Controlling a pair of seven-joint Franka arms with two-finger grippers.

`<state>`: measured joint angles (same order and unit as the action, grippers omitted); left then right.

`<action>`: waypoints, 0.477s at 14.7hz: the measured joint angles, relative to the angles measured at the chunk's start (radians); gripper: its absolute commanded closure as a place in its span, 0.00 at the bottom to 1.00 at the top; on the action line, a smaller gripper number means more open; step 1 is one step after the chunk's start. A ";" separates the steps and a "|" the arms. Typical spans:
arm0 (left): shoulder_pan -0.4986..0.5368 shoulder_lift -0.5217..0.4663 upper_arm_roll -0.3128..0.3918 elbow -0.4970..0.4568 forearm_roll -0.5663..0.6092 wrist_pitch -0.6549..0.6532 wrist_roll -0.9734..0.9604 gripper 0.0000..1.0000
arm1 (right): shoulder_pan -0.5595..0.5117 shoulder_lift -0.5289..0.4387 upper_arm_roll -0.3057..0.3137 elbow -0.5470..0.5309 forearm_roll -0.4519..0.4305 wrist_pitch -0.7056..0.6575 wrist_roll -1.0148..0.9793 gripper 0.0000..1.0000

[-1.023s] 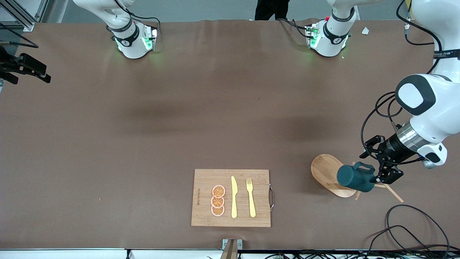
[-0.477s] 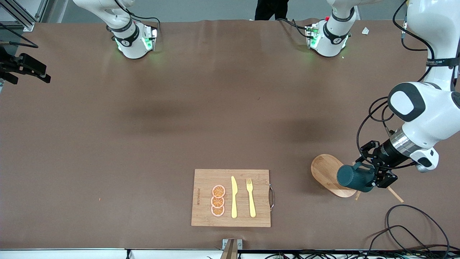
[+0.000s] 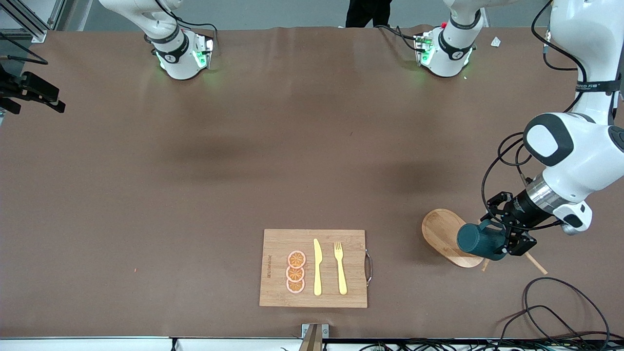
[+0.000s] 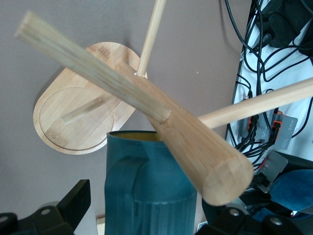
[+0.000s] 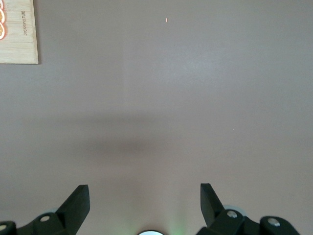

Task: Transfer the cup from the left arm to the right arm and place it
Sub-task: 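Close the left gripper on the teal mug rim and lift it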

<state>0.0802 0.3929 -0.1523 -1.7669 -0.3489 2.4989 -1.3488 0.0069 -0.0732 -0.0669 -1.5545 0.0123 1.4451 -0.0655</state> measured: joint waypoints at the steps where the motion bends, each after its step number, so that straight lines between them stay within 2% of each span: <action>1: 0.000 0.004 0.000 0.000 0.000 0.005 0.000 0.00 | -0.001 0.002 0.000 0.000 0.000 0.000 0.000 0.00; 7: -0.004 0.025 -0.003 0.014 0.000 0.016 0.000 0.01 | -0.002 0.017 0.000 0.003 0.000 0.011 -0.001 0.00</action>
<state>0.0764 0.4175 -0.1552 -1.7526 -0.3489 2.5154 -1.3487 0.0045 -0.0561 -0.0665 -1.5511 0.0127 1.4563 -0.0660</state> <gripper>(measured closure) 0.000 0.000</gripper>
